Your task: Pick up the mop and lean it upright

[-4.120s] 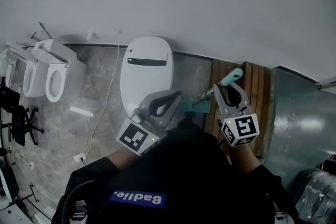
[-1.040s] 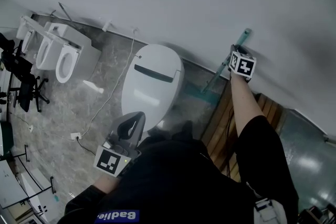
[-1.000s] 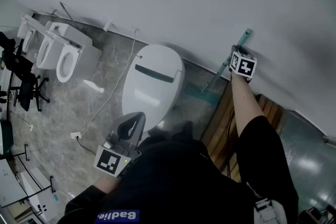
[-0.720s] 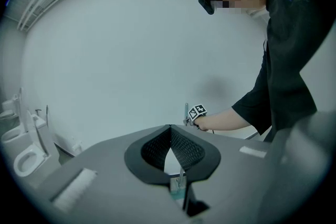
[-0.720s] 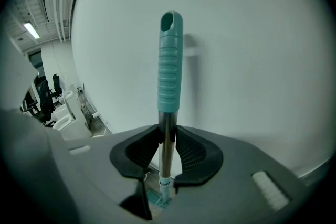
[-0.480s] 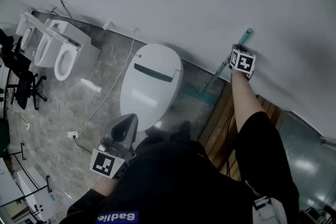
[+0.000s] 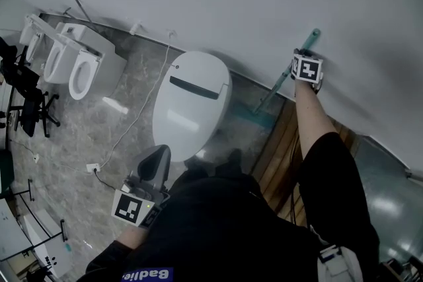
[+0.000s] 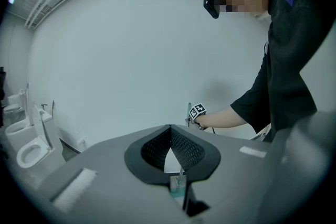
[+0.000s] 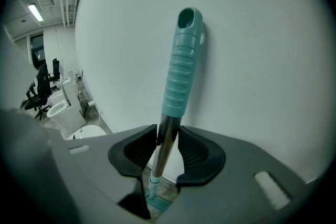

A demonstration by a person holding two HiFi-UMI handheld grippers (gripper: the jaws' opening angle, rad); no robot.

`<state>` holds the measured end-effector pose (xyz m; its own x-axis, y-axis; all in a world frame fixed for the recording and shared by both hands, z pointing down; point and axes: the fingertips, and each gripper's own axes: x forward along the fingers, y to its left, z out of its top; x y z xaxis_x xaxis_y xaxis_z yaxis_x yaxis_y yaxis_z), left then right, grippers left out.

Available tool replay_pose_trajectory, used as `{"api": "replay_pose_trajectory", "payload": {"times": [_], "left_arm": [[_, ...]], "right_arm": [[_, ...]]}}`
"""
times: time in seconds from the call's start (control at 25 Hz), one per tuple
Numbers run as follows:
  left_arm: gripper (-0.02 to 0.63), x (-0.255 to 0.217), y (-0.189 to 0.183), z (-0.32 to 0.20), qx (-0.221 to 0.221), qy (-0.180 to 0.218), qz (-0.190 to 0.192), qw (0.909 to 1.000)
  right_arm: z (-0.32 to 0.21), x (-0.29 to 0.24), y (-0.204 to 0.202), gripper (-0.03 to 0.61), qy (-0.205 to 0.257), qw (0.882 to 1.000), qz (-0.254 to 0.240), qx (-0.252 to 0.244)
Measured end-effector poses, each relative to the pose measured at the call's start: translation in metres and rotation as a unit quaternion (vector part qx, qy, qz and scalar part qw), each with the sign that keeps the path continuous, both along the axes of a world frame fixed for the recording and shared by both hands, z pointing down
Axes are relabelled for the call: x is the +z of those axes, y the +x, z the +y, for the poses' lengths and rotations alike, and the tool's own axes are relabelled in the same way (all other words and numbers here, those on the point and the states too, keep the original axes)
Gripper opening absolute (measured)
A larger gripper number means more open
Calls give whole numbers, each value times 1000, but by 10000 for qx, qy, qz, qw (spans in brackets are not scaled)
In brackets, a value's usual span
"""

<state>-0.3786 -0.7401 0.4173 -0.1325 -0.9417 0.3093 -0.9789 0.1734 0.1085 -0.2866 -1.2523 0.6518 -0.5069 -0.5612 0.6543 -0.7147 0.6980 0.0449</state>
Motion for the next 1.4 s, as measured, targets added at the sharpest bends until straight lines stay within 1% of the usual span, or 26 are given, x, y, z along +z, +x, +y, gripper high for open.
{"api": "replay_pose_trajectory", "payload": {"times": [0.32,0.48,0.64,0.76,0.96,1.2,1.4], "left_arm": [[19,1,-1,11,0,10,52,10000],[20,-5,-3,16,76,61,79,9999],[20,-3,-7,24,243,173,93,9995],[20,-3,-11,28,411,246,119,9988],[19,-6,-20,32,848,391,196,9954],[20,-8,-32,47,1284,556,305,9897],[19,-9,-44,58,1645,744,397,9828]], "right_arm": [[3,3,5,189,58,9998,192,-70],[12,-1,13,204,85,9997,246,-11],[27,-7,21,204,132,9996,225,78],[43,-13,28,204,159,9996,186,161],[75,-25,42,204,200,9988,149,412],[117,-36,61,202,262,9969,154,726],[160,-55,64,196,404,9951,43,900]]}}
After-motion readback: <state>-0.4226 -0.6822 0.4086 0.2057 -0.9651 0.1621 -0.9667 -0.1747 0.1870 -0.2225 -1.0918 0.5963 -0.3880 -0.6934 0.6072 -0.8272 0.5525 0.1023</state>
